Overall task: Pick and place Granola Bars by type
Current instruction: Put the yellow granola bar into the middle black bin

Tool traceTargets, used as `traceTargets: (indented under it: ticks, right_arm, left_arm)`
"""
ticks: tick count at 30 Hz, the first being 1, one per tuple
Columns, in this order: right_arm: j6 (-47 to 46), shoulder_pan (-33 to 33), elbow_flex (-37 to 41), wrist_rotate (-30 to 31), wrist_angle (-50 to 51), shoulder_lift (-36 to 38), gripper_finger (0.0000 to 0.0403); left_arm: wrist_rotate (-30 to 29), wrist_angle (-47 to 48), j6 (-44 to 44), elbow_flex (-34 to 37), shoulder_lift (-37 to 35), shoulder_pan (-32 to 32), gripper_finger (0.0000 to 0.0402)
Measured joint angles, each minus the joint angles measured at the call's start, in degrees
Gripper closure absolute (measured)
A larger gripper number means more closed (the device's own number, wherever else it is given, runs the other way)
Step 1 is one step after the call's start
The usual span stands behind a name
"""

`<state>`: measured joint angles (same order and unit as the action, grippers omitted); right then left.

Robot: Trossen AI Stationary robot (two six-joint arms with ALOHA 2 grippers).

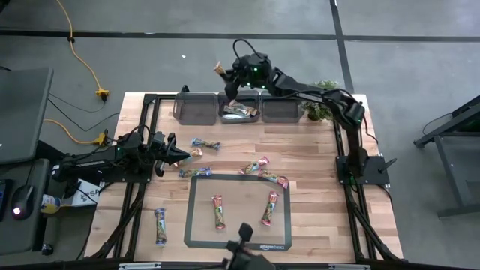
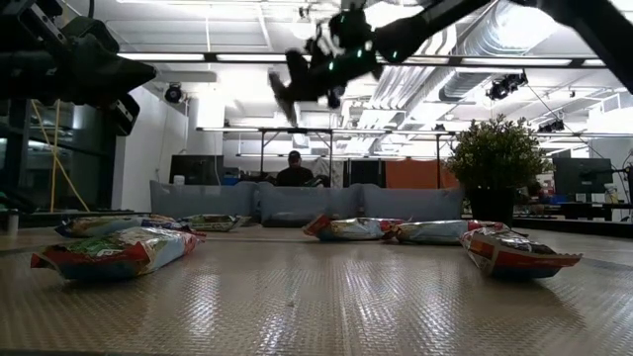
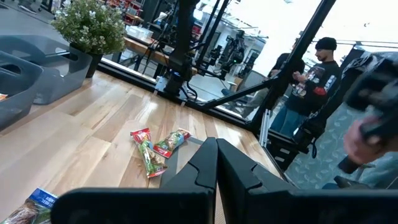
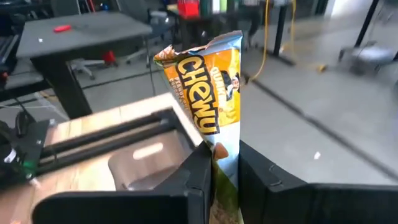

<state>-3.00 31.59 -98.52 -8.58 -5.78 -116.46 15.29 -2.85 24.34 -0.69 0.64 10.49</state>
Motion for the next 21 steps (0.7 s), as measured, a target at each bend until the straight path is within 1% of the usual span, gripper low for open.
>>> traceTargets:
  ticks: [4, 8, 14, 18, 21]
  right_arm:
    - [-2.4, 1.5, 0.0, -2.8, 1.1, -3.0, 0.036]
    - [-2.7, 3.5, 0.0, -5.8, 6.5, -3.8, 0.0361]
    - [-0.7, 7.7, 0.0, -10.4, 17.8, -3.8, 0.0365]
    - [3.0, 9.3, 0.0, -12.1, 21.9, -3.8, 0.0364]
    - [4.9, 9.6, 0.0, -15.7, 25.1, -3.8, 0.036]
  left_arm:
    - [0.0, 0.0, 0.0, 0.0, 0.0, 0.0, 0.0401]
    - [0.0, 0.0, 0.0, 0.0, 0.0, 0.0, 0.0401]
    - [0.0, 0.0, 0.0, 0.0, 0.0, 0.0, 0.0401]
    - [0.0, 0.0, 0.0, 0.0, 0.0, 0.0, 0.0401]
    - [0.0, 0.0, 0.0, 0.0, 0.0, 0.0, 0.0401]
